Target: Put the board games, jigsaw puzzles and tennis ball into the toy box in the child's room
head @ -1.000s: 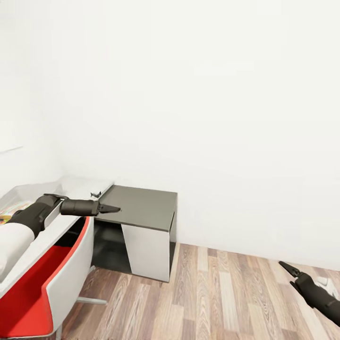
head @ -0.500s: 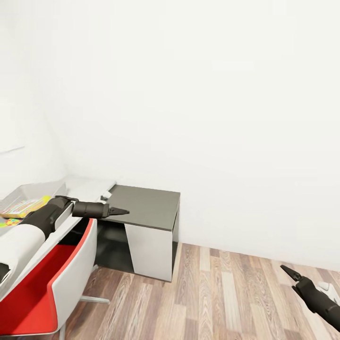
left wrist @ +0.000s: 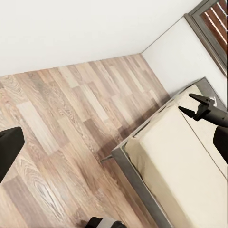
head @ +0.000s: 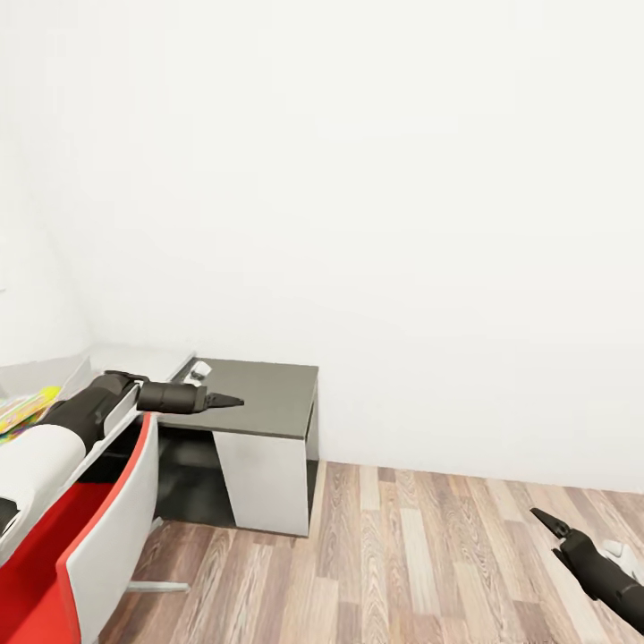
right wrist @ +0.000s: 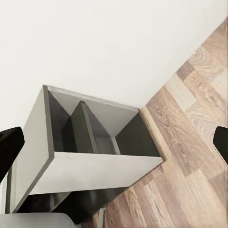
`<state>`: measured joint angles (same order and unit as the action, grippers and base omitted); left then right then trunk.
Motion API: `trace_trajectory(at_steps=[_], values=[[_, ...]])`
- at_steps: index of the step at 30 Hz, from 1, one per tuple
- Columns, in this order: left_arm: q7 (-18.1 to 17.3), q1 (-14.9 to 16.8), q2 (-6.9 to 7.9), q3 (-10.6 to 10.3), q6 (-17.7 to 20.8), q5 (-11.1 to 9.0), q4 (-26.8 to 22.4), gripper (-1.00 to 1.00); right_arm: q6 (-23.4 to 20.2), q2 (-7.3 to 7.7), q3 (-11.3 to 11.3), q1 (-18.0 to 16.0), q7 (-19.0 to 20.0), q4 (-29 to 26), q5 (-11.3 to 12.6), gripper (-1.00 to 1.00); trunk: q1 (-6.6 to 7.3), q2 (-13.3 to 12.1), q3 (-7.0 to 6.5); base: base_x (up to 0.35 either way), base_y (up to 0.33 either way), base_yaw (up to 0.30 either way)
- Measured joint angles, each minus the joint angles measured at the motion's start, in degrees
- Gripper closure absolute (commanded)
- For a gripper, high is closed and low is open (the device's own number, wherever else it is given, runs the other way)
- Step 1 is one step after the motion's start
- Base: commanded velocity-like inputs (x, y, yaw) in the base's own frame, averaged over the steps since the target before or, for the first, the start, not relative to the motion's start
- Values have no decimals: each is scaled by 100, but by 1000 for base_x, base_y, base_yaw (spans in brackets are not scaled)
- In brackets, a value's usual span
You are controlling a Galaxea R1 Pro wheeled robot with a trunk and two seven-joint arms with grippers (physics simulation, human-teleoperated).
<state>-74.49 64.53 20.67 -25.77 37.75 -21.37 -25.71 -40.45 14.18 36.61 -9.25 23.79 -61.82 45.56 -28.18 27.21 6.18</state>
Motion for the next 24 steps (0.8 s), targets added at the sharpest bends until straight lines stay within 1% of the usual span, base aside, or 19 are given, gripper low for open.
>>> trace_trajectory(at_steps=[9, 15, 18, 19, 20, 21, 23, 24], values=[[2, -8, 7, -5, 0, 0, 0, -100, 5, -1, 1, 2, -5, 27, -2, -100, -1, 0, -56, -194, -199, -229], [21, -67, 2, -6, -1, 2, 15, -100, 10, -1, 0, 2, -11, 30, -16, -100, 1, 0, -93, -57, -76, -229], [52, -133, -3, -13, -6, 8, 17, -100, 8, -7, 5, 0, -16, 30, -201, -100, 1, 0, -111, -9, -12, -232], [116, -184, -7, -18, -8, 10, 18, -100, 8, -13, 9, -2, -17, 30, -343, -100, 1, 0, -116, -4, -5, -235], [235, -232, -11, -21, -20, 11, 18, -100, 11, -19, 15, -4, -18, 31, -503, -100, 1, 0, -121, -3, -4, -235], [321, -256, -14, -21, -36, 11, 18, -100, 12, -24, 17, -5, -18, 31, -583, -100, 1, 0, -126, -2, -3, -191], [774, -369, -50, -25, -153, 12, 18, -100, 56, -40, 22, -12, -18, 33, -825, -100, 1, -1, -132, -1, -1, -110], [910, -408, -68, -25, -180, 10, 18, -100, 87, -43, 21, -13, -18, 33, -864, -100, 1, 0, -134, -1, -1, -63]])
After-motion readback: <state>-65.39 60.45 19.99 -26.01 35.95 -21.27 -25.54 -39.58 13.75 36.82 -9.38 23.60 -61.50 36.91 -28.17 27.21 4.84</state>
